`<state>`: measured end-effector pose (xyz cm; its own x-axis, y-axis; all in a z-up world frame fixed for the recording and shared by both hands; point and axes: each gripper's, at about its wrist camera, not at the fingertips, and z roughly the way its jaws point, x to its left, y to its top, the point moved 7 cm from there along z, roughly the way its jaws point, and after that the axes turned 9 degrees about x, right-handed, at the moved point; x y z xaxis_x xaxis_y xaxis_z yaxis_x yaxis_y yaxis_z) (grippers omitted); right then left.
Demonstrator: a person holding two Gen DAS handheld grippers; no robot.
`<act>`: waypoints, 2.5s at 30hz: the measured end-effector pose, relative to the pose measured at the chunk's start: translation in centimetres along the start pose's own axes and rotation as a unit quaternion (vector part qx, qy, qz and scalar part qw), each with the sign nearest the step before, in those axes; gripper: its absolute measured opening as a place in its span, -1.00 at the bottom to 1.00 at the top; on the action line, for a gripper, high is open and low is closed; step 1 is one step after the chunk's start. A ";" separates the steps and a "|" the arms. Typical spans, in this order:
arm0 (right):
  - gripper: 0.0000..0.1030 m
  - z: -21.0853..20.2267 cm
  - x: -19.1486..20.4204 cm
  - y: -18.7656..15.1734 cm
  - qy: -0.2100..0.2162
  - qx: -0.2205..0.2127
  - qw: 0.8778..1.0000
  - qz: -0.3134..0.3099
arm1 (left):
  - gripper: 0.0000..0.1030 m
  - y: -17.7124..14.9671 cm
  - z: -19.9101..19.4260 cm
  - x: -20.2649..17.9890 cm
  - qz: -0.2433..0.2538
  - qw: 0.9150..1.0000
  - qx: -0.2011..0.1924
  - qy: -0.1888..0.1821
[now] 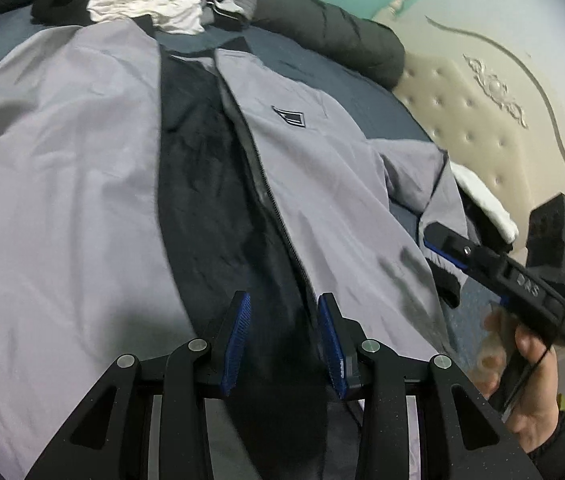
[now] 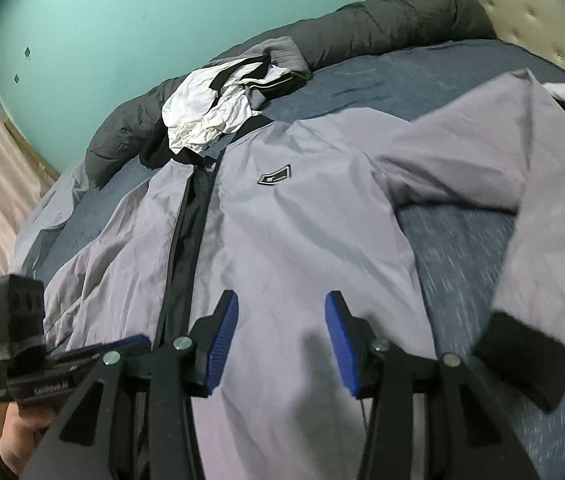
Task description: Fold clothes
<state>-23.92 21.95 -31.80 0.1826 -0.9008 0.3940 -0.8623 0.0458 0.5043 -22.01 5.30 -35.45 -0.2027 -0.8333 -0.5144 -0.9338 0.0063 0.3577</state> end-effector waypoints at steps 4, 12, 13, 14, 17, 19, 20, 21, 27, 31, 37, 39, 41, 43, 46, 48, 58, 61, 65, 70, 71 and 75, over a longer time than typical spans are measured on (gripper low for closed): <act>-0.05 0.1 -1.1 -0.8 -0.001 0.005 1.000 0.006 | -0.26 -0.8 1.7 -0.9 -0.005 1.000 0.021 -0.018; -0.05 -0.8 -2.2 -0.5 0.033 -0.022 0.999 0.032 | -0.34 -1.3 3.9 -1.8 0.005 0.999 0.039 -0.023; -0.05 -1.0 -2.4 -0.4 0.035 -0.024 0.999 0.035 | -0.43 -1.3 3.7 -1.7 0.007 0.999 0.037 -0.022; -0.05 -1.1 -2.5 -0.3 0.035 -0.026 0.998 0.037 | -0.56 -1.3 3.5 -1.7 0.008 0.999 0.035 -0.020; -0.05 -1.0 -2.9 -0.4 0.034 -0.025 0.998 0.044 | -0.84 -1.3 2.9 -1.7 0.016 0.999 0.030 -0.020; -0.05 -1.0 -3.2 -0.5 0.032 -0.027 0.998 0.049 | -0.89 -1.3 2.3 -1.9 0.025 0.999 0.026 -0.025; -0.05 -1.1 -3.3 -0.4 0.031 -0.029 0.998 0.051 | -0.89 -1.3 2.1 -2.0 0.026 0.999 0.023 -0.029; -0.05 -1.1 -3.4 -0.4 0.031 -0.031 0.998 0.053 | -0.89 -1.2 1.9 -2.0 0.025 0.999 0.023 -0.033; -0.05 -1.0 -3.8 -0.4 0.031 -0.032 0.997 0.060 | -0.74 -1.7 3.1 -1.6 0.009 0.997 0.048 -0.061; -0.05 -0.9 -3.7 -0.5 0.031 -0.030 0.997 0.058 | -0.47 -2.1 4.2 -1.7 -0.001 0.995 0.065 -0.076; -0.05 -1.0 -3.8 -0.5 0.033 -0.031 0.997 0.061 | -0.49 -2.2 4.3 -2.2 0.002 0.995 0.061 -0.082; -0.05 -1.0 -3.8 -0.5 0.034 -0.032 0.997 0.062 | -0.57 -2.0 3.8 -2.3 -0.004 0.994 0.051 -0.096; -0.05 -1.0 -3.9 -0.5 0.034 -0.033 0.997 0.063 | -0.56 -1.8 3.2 -2.7 -0.008 0.993 0.043 -0.111; -0.05 -1.1 -4.0 -0.4 0.034 -0.035 0.997 0.066 | -0.53 -1.7 2.8 -3.3 -0.002 0.992 0.041 -0.121; -0.05 -1.2 -4.2 -0.4 0.034 -0.038 0.996 0.069 | -0.53 -1.9 3.3 -3.9 0.017 0.994 0.048 -0.101; -0.05 -1.3 -4.3 -0.3 0.034 -0.039 0.996 0.072 | -0.56 -2.1 3.9 -4.1 0.030 0.995 0.053 -0.077; -0.05 -2.3 -4.6 0.3 0.032 -0.048 0.996 0.072 | -0.95 -1.6 0.9 -2.1 0.031 0.998 0.025 -0.058; -0.05 -3.7 -5.3 0.8 0.021 -0.058 0.995 0.076 | -0.95 -1.2 -1.4 0.0 0.015 0.999 0.005 -0.046; -0.05 -5.8 -7.5 0.7 -0.033 -0.058 0.995 0.078 | -0.95 -1.8 -1.1 2.7 -0.010 0.999 0.016 -0.030; 0.14 -5.7 -12.5 -1.4 -0.103 0.013 0.990 0.093 | -0.91 -2.4 0.4 3.0 -0.013 0.999 0.030 -0.016; 0.14 -5.4 -13.0 -1.7 -0.113 0.028 0.989 0.090 | -0.91 -2.4 0.6 3.0 -0.012 0.999 0.034 -0.010; 0.14 -3.6 -13.4 -2.5 -0.135 0.070 0.987 0.058 | -0.90 -2.3 1.0 2.5 -0.004 0.999 0.037 0.014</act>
<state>-22.51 35.41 -35.58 -0.0370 -0.9761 0.2140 -0.9302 0.1119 0.3495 -20.66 3.72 -38.36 -0.1888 -0.8483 -0.4947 -0.9547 0.0407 0.2947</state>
